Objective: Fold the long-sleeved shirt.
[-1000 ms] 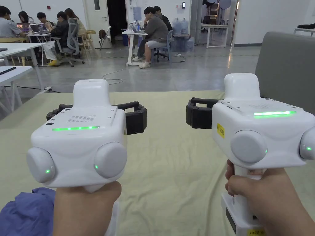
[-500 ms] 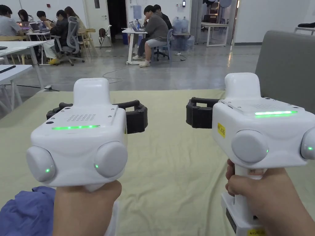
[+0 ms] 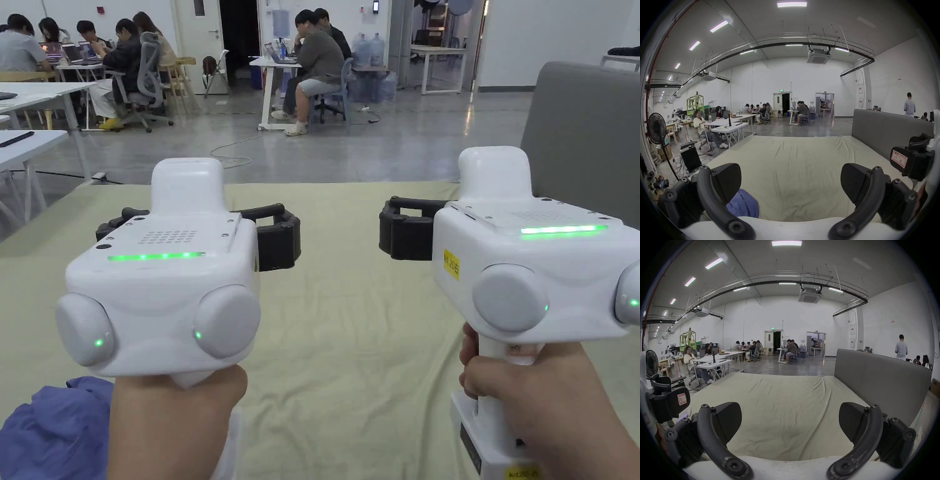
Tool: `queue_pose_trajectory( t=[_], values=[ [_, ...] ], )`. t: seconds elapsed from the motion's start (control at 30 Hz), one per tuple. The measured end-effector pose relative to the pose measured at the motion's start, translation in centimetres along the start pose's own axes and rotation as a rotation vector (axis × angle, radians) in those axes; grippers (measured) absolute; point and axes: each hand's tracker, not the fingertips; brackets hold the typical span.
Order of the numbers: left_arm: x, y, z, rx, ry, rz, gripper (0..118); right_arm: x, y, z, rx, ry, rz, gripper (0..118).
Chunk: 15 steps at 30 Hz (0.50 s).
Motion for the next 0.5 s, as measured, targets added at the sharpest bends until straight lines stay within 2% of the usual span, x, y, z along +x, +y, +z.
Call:
queue_pose_trajectory(
  t=[0.3,0.43,0.47,0.5],
  values=[
    [0.07,0.05,0.01,0.004,0.000,-0.008,118,0.06,-0.01,0.11,0.004,-0.006,0.003,118],
    [-0.02,-0.09,-0.07,0.009,0.004,-0.007,118,0.02,-0.18,0.10,0.013,-0.004,0.006,113],
    [-0.13,-0.27,0.14,0.023,-0.010,-0.005,118,0.02,-0.34,0.14,0.022,0.000,0.007,109],
    [-0.26,-0.47,0.48,0.069,-0.077,-0.010,107,0.01,-0.46,0.25,0.036,0.010,0.009,98]
  ],
)
